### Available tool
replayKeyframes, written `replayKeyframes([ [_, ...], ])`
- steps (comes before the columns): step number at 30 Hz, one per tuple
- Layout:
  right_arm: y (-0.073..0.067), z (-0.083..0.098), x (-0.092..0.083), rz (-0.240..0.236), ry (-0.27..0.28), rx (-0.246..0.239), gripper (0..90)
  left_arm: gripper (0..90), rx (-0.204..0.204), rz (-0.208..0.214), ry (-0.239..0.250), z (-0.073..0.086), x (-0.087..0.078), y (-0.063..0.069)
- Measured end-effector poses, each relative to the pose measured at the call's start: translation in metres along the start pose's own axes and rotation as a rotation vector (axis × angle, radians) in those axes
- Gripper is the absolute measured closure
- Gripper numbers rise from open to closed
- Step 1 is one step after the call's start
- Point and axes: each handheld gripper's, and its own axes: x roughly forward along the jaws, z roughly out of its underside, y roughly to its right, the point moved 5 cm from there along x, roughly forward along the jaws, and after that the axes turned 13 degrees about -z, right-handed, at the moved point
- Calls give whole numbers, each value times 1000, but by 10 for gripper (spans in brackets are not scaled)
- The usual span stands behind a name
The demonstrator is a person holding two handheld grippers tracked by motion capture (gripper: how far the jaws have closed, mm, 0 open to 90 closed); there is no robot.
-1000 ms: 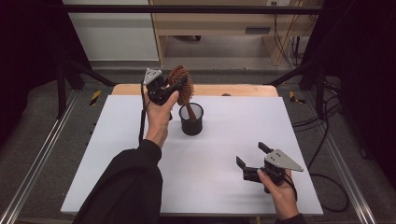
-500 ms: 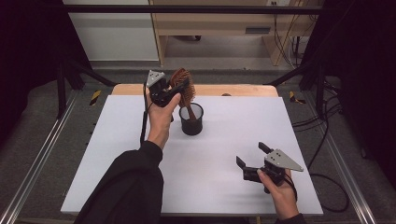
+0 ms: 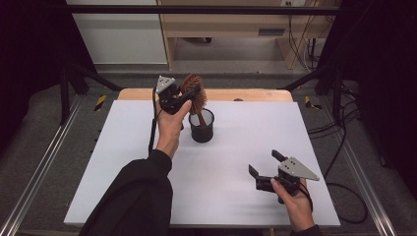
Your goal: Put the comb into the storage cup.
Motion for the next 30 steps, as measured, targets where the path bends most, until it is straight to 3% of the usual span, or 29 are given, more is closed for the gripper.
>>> replayKeyframes([
  [30,-1,1,1,-5,-6,-6,32,503,-6,11,-15,10,1,1],
])
